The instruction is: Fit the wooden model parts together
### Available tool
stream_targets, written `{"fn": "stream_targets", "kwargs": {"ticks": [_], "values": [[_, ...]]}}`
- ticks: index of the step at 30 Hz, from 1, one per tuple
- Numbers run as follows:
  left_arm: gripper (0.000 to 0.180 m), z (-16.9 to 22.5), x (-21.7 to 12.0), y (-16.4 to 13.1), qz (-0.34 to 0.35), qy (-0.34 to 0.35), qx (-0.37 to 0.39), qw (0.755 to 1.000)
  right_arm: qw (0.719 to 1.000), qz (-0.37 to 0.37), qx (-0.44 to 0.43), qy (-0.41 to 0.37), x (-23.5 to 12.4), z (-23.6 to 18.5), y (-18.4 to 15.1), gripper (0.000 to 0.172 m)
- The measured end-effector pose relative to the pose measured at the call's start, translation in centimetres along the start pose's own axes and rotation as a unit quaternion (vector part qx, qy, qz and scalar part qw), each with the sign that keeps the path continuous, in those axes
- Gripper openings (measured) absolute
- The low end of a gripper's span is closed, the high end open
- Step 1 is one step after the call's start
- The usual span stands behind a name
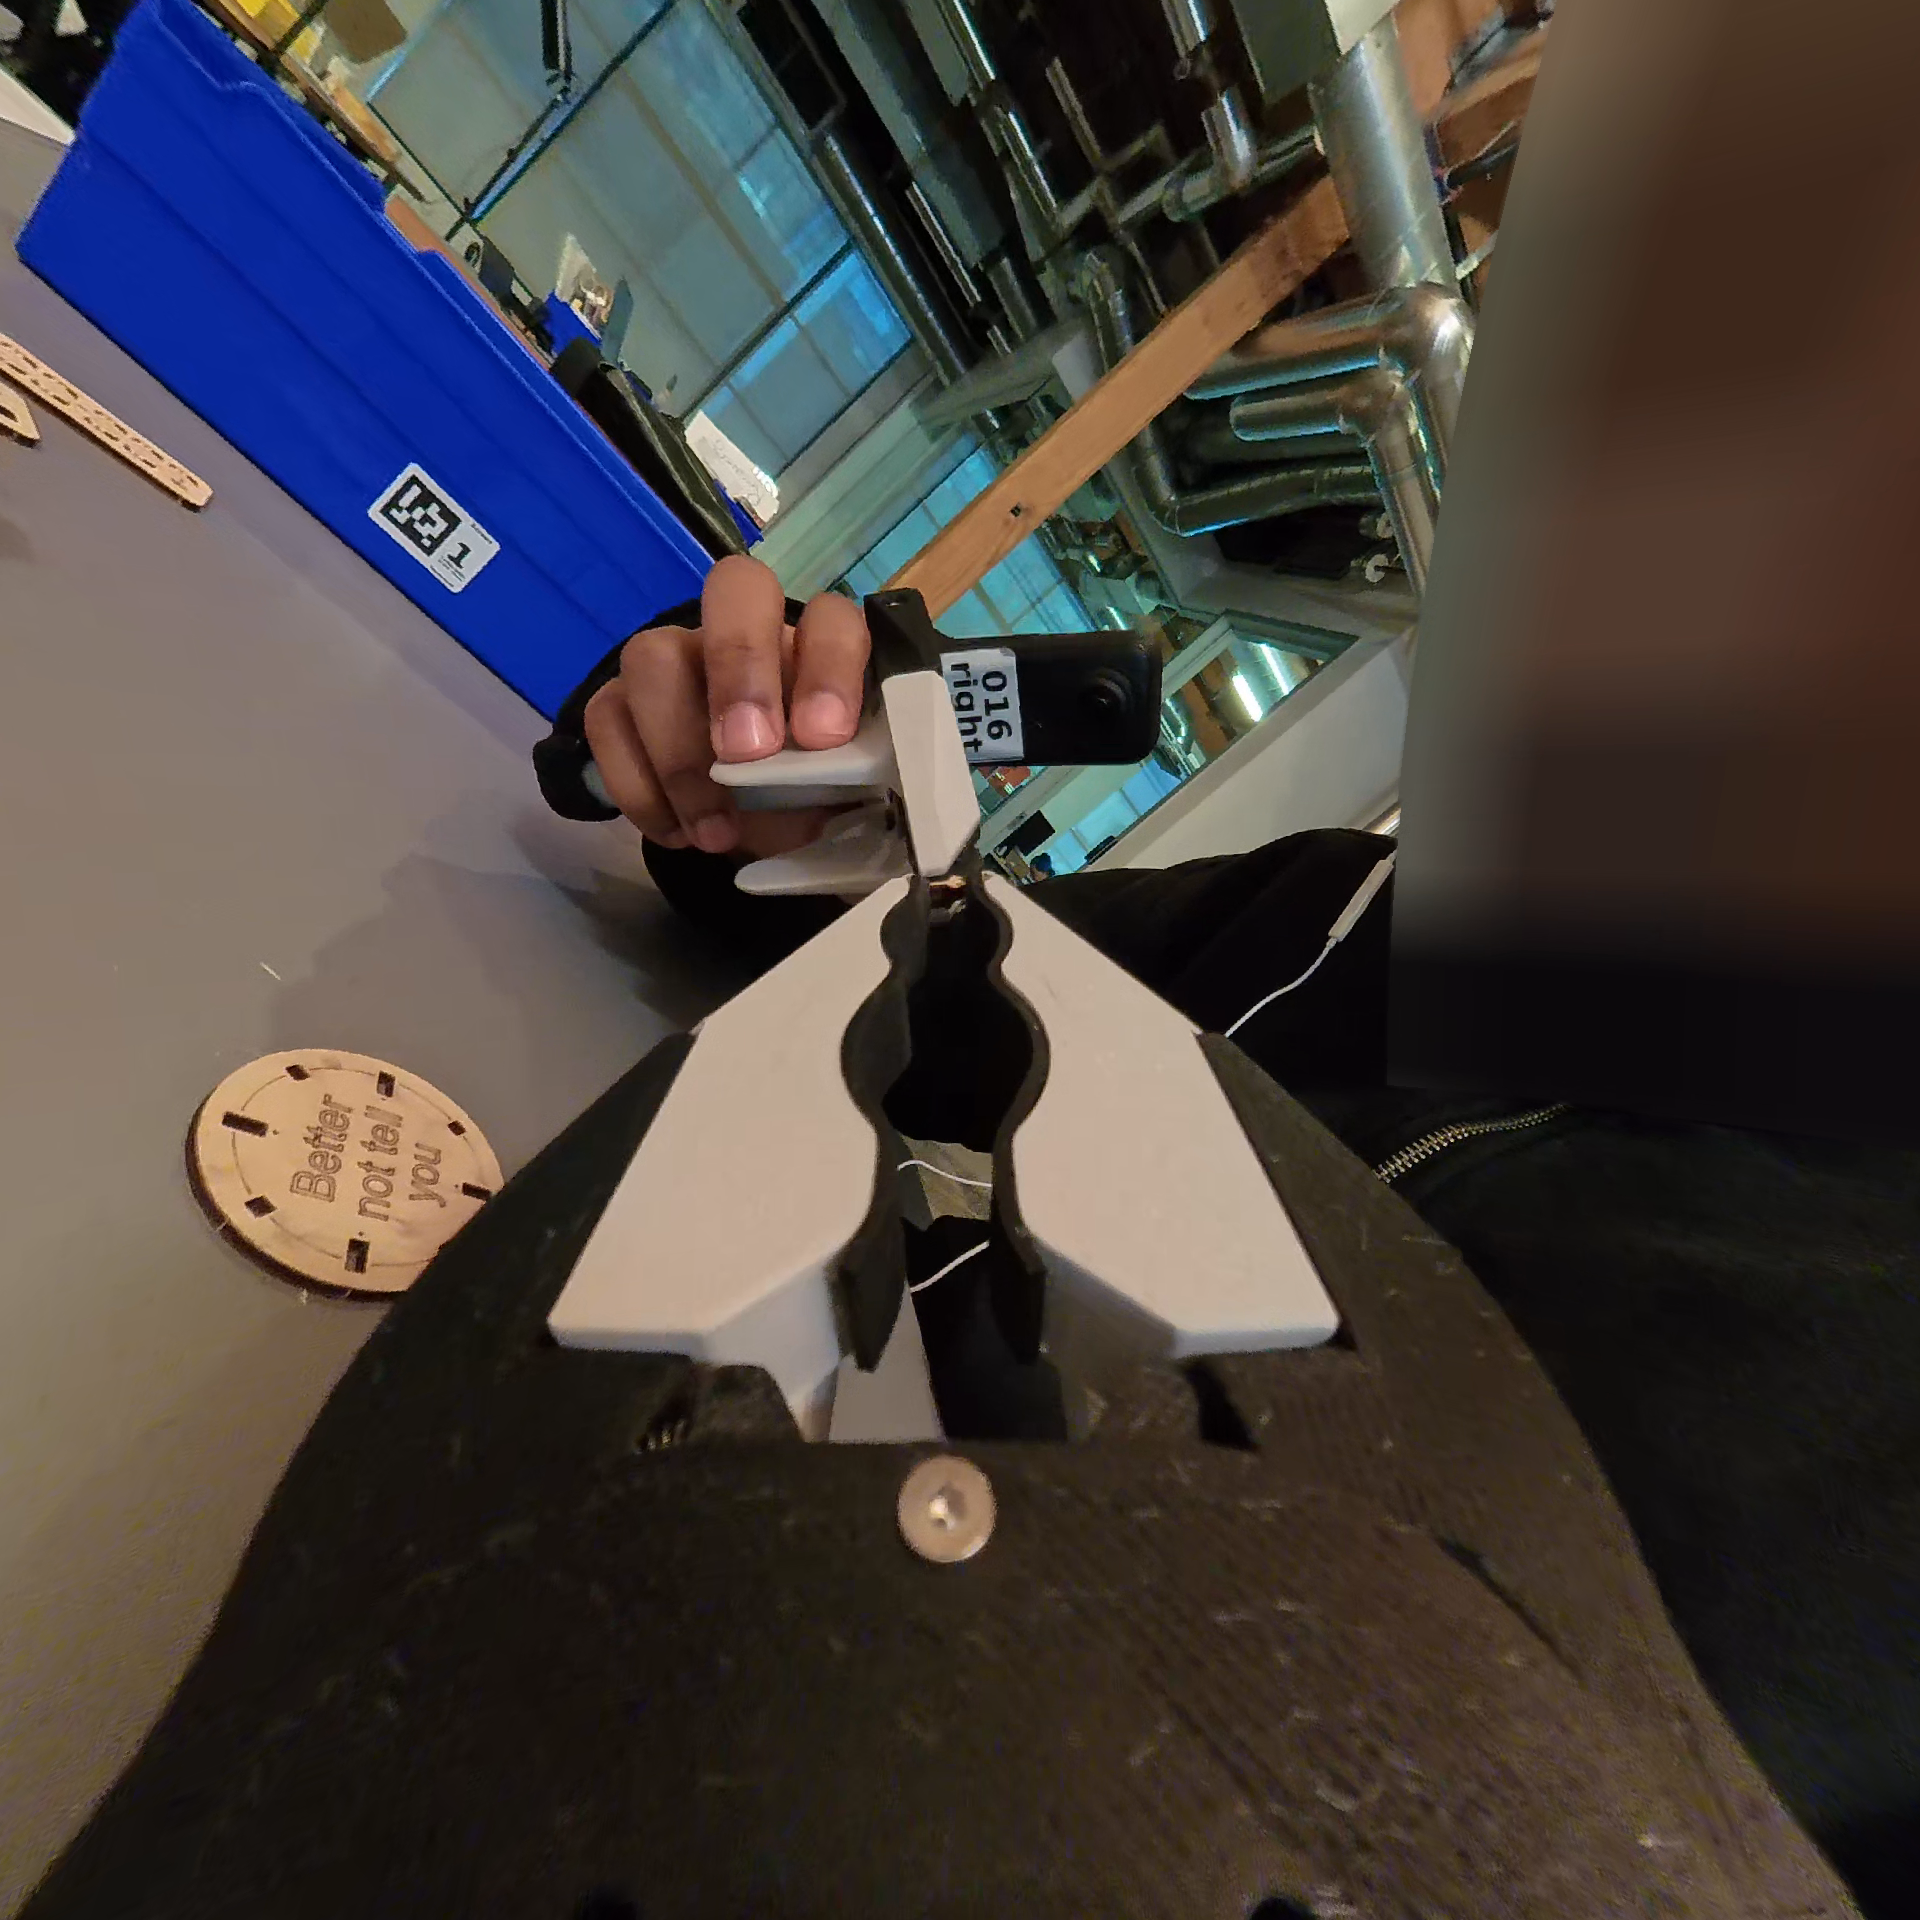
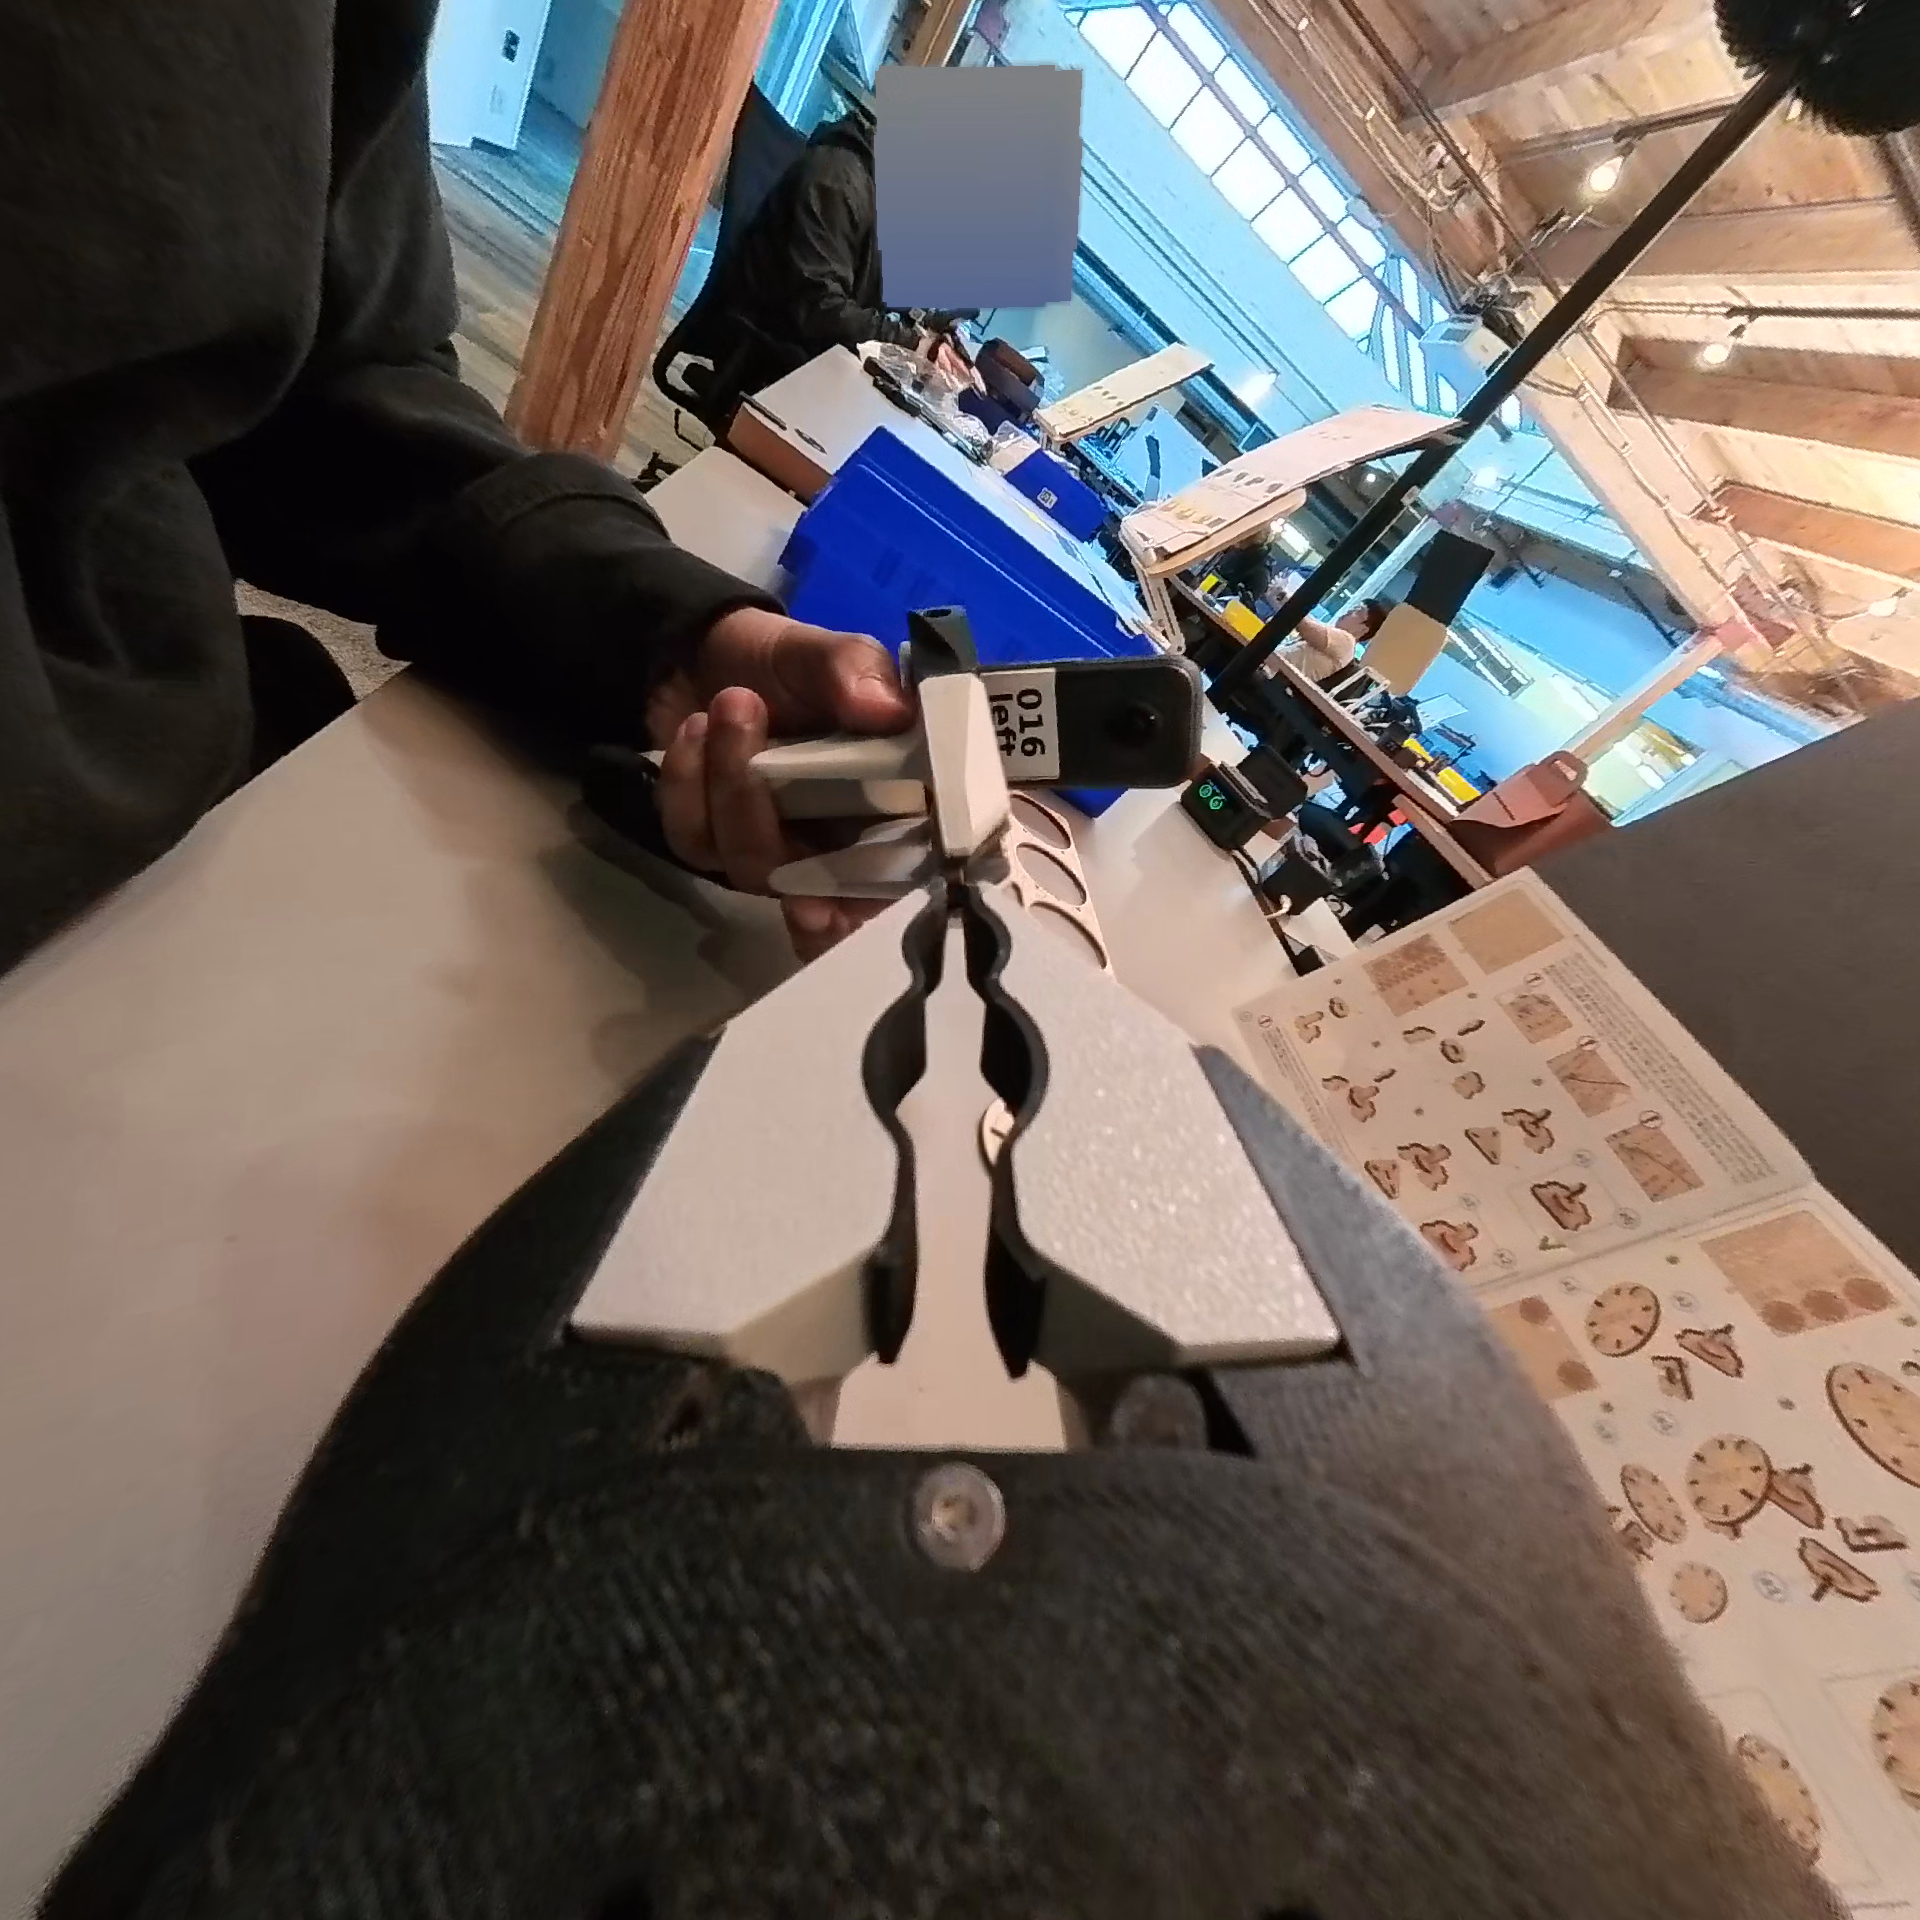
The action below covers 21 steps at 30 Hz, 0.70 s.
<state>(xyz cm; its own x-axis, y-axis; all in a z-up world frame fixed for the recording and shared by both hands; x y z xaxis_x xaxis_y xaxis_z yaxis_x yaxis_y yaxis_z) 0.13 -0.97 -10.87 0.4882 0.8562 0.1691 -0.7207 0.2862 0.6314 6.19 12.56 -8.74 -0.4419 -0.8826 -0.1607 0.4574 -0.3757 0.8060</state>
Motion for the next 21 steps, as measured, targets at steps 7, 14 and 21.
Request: {"fn": "stream_targets", "kwargs": {"ticks": [7,14,21], "values": [[0.008,0.0,-0.4,0.4,0.031,0.011,0.003,0.999,1.0,-0.01,-0.004,-0.02,-0.1,0.5,-0.1,0.001],[0.008,0.2,-1.0,0.9,0.053,0.064,0.055,0.995,0.996,-0.051,-0.047,-0.059,0.1,0.7,-0.7,0.0],[0.006,-0.3,-0.8,0.7,0.027,0.137,0.092,0.986,0.989,-0.083,-0.096,-0.077,0.6,0.4,-1.1,0.0]]}}
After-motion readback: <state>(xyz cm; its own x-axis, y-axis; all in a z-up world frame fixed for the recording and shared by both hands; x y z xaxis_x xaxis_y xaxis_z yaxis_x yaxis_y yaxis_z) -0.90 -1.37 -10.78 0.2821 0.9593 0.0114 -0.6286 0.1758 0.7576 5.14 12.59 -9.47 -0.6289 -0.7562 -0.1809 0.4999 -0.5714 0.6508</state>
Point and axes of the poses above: each gripper's, where its closed fingertips meet, x out along the fingers, y out of its top, z = x × y across the jaws, the point moved 8 cm from there along -x, back along the fingers, and after that the axes turned 7 degrees about -z, right-handed, at the moved point
